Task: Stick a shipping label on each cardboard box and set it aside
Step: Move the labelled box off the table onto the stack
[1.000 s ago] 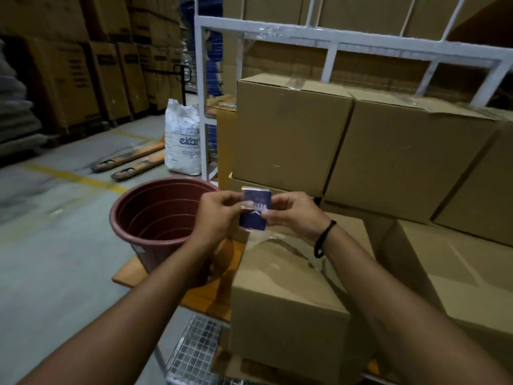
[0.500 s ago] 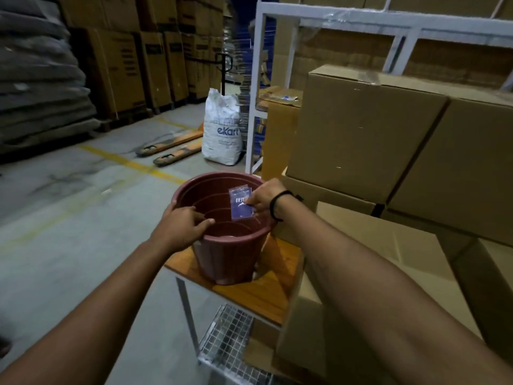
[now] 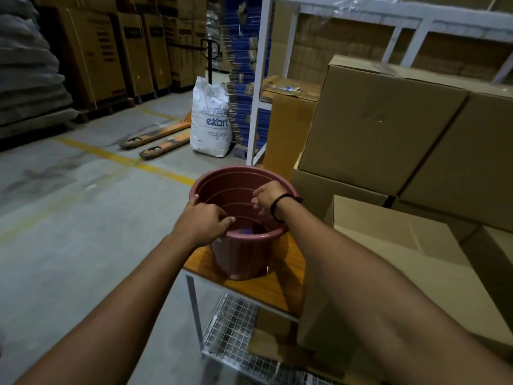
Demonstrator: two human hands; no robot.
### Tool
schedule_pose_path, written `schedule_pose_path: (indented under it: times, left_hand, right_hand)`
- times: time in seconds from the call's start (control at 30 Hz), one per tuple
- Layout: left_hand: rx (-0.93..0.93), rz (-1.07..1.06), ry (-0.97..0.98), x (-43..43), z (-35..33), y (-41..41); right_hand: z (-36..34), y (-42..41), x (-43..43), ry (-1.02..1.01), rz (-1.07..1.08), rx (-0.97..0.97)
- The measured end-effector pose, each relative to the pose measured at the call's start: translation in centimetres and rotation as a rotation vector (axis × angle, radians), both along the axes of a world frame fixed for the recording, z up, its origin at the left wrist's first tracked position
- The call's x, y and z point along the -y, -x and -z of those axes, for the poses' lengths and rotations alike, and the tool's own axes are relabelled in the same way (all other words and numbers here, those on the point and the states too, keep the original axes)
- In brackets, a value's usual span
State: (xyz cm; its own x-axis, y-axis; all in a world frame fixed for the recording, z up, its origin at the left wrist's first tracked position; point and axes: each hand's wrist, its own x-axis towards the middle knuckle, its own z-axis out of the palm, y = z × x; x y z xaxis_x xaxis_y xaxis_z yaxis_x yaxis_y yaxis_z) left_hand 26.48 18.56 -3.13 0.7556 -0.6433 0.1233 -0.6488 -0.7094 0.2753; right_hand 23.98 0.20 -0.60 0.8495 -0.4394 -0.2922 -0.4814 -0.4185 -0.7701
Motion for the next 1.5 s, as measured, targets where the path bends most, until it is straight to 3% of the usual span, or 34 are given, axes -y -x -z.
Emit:
schedule_pose_path:
  times: [0.1, 0.27, 0.47, 0.57, 0.63, 0.73, 0.87, 0.93, 1.07, 1.23, 1.4, 1.5]
  left_hand:
    - [0.007, 0.023, -0.023, 0.2, -0.6, 0.0]
    - [0.038, 0.103, 0.019, 1.7, -1.7, 0.6]
    - [0.027, 0.487, 0.255, 7.8, -3.1, 7.1]
    - [-0.019, 0.601, 0.309, 11.3, -2.8, 11.4]
    - [-0.099, 0.582, 0.299, 13.2, -2.4, 13.5]
    - [-0.234, 0.501, 0.119, 15.0, -2.0, 15.0]
    - [-0.236, 0.447, 0.01, 16.2, -1.5, 15.3]
    - [-0.218, 0.439, 0.014, 16.2, -1.2, 15.6]
    - [-0.223, 0.419, 0.031, 15.9, -1.1, 15.8]
    - [-0.269, 0.4, 0.032, 16.3, -1.3, 16.1]
    - [-0.232, 0.404, -0.004, 16.1, -1.1, 15.7]
    - [-0.302, 0.389, 0.034, 16.1, -1.1, 15.6]
  right_hand:
    - [-0.1, 0.8, 1.2, -0.057, 0.128, 0.062]
    - [-3.4, 5.9, 3.5, -0.111, 0.154, 0.21]
    - [-5.5, 16.5, 9.1, -0.255, 0.366, 0.344]
    - [-5.6, 21.6, 10.5, -0.199, 0.445, 0.404]
    - [-5.5, 24.6, 11.2, -0.015, 0.41, 0.379]
    - [-4.4, 28.0, 12.9, 0.296, 0.251, 0.178]
    - [-2.6, 29.9, 12.6, 0.653, -0.08, -0.146]
    - [-1.7, 30.1, 11.2, 0.781, -0.225, -0.207]
    - [-1.2, 32.3, 10.1, 0.775, -0.417, -0.128]
    - [-2.8, 33.7, 13.0, 0.765, -0.218, -0.217]
    - [-1.2, 33.7, 9.3, 0.771, -0.384, -0.106]
    - [-2.0, 36.0, 12.4, 0.764, -0.295, -0.14]
